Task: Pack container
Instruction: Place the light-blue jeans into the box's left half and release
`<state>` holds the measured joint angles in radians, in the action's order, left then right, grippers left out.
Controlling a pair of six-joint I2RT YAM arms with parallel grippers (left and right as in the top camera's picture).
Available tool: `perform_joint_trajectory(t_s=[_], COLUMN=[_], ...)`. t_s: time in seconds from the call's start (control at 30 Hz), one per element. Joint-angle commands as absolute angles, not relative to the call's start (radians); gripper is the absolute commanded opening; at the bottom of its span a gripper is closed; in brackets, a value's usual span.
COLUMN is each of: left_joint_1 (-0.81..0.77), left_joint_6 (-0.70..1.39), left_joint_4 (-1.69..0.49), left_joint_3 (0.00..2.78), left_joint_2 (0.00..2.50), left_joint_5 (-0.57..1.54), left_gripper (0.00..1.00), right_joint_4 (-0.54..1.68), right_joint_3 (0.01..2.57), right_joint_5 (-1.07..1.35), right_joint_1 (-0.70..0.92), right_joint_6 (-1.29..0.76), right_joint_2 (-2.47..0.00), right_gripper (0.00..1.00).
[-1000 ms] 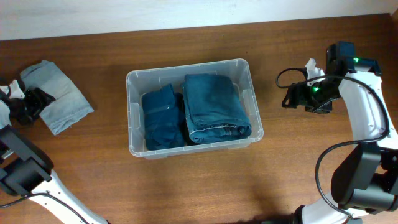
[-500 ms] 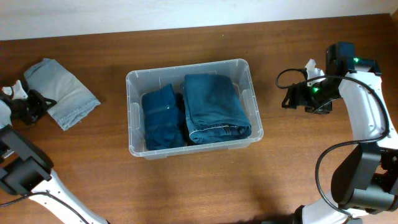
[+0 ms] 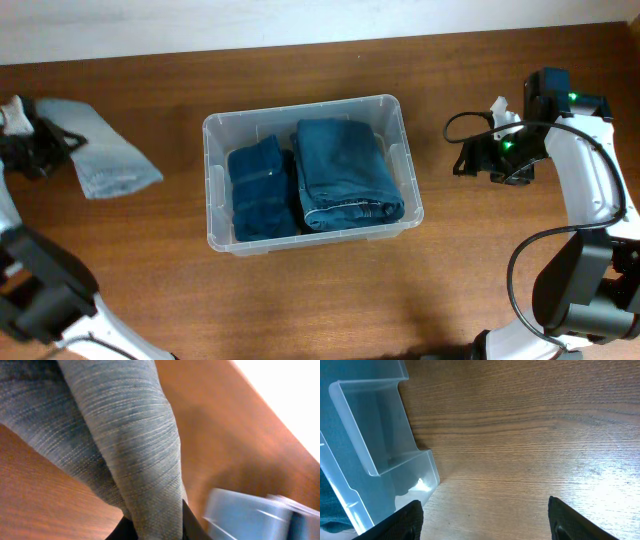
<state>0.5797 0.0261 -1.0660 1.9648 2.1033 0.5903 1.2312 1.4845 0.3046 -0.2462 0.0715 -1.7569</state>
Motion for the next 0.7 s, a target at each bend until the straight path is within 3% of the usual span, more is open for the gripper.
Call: perform_joint_trajectory(t_s=[0.0,0.33,0.67], left_joint_1=[0.516,0.146,-0.254], left_joint_6=[0.007,0.057,0.122], left_joint_4=[-1.095,-1.145,-1.108], left_joint_3=[1.982,1.982,1.979], left_joint_2=[1.875,1.615,1.693], left_joint_5=[0.693,0.692,0.525], left_gripper=[0.01,0.01,0.0], right_joint_4=[1.236,1.243,1.246], right_joint_3=[1.487,1.487,1.486], right_joint_5=[0.302,0.303,0.303], right_joint_1=[-0.249,-0.249,-0.249], right_joint_6=[0.071,0.07,0.07], right_joint_2=[-1.723,-1.723,-1.723], right_gripper=[0.73,0.73,0.73])
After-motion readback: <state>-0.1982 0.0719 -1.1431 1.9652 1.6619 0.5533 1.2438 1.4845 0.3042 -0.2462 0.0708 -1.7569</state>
